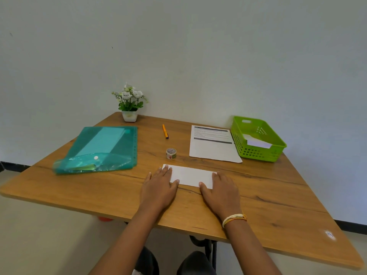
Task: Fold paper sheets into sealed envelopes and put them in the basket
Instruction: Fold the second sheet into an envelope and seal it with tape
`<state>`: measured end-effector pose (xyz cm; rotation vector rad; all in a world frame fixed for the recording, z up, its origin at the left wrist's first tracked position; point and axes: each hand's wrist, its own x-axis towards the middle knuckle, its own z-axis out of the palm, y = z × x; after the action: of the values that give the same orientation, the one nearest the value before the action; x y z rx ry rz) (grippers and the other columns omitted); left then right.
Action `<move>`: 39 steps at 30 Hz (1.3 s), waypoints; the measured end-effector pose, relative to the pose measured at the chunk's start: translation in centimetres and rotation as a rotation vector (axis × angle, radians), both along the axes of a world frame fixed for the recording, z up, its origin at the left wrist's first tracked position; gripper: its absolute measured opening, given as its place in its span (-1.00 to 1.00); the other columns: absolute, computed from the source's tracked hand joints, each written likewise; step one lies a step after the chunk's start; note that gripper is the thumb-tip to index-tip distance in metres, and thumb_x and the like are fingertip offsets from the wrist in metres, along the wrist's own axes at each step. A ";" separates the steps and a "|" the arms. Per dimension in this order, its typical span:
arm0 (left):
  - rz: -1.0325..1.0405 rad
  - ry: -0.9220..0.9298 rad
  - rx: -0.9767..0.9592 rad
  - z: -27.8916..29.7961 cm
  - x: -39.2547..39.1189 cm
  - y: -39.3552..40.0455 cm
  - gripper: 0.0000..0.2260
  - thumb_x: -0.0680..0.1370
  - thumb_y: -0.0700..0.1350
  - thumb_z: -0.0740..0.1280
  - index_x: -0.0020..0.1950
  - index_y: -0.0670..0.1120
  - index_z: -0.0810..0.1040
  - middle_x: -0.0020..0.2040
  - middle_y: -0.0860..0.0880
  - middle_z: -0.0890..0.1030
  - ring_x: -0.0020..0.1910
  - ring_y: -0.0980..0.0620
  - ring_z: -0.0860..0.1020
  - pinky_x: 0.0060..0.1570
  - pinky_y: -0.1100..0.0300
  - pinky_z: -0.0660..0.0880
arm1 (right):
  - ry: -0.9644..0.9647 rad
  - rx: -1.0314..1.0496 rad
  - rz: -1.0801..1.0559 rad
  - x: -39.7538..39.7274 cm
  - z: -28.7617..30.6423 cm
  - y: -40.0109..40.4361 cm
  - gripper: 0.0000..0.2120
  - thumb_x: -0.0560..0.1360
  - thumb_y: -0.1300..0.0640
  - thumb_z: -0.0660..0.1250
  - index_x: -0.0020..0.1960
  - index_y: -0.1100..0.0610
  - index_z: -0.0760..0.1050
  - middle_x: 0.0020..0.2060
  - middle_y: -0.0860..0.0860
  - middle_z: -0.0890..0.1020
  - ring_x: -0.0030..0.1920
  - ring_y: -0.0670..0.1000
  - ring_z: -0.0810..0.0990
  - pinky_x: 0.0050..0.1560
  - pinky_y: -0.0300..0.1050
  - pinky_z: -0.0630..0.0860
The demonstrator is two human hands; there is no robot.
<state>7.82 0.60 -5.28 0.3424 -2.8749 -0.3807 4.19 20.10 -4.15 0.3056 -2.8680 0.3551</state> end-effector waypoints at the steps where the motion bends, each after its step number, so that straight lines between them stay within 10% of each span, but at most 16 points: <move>1: 0.017 0.019 0.006 0.0 0.1 0.0 -0.46 0.62 0.20 0.00 0.56 0.03 0.09 0.56 0.05 0.13 0.53 0.08 0.07 0.48 0.04 0.00 | 0.057 0.002 -0.024 0.1 0.1 0.1 -0.37 0.50 -0.34 0.06 0.36 0.06 0.41 0.29 0.02 0.50 0.26 0.04 0.43 0.22 -0.06 0.42; 11: -0.073 -0.140 -0.065 0.5 -0.2 -0.8 -0.43 0.59 0.28 -0.10 0.56 0.13 -0.11 0.58 0.04 -0.14 0.55 0.01 -0.12 0.44 -0.20 -0.18 | 0.094 0.011 -0.158 0.6 0.0 0.2 -0.30 0.42 -0.48 0.04 0.30 -0.01 0.43 0.15 0.03 0.48 0.14 0.04 0.42 0.08 -0.05 0.43; 16: -0.226 -0.051 0.012 1.5 1.0 -3.5 -0.49 0.60 0.20 0.07 0.53 0.13 0.13 0.58 0.06 0.01 0.54 0.08 0.01 0.47 -0.10 -0.06 | 0.065 0.045 -0.229 0.5 0.1 0.1 -0.31 0.45 -0.46 0.00 0.29 0.01 0.43 0.18 0.06 0.47 0.16 0.07 0.42 0.09 -0.03 0.45; 24: -0.162 0.053 0.099 1.1 5.5 -11.4 -0.62 0.62 0.11 0.14 0.45 0.21 0.30 0.49 0.17 0.26 0.46 0.20 0.22 0.45 0.07 0.12 | 0.295 -0.268 0.184 1.8 0.8 -3.9 -0.79 0.48 0.05 0.35 0.09 0.08 0.57 -0.07 0.03 0.55 -0.05 0.00 0.50 -0.08 -0.15 0.45; 39: 0.004 0.281 0.308 1.6 6.5 -12.1 -0.75 0.52 -0.14 0.26 0.13 0.08 0.62 0.04 0.10 0.65 -0.04 0.13 0.56 -0.12 0.21 0.48 | -0.361 -0.381 0.563 -2.5 4.4 -24.6 -0.46 0.53 -0.03 0.34 0.45 0.11 0.31 0.30 0.08 0.52 0.28 0.07 0.50 0.26 -0.01 0.44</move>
<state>14.31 -11.52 -3.66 0.3163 -2.5399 -0.8052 1.70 -4.46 0.22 1.0676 -2.9026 1.1411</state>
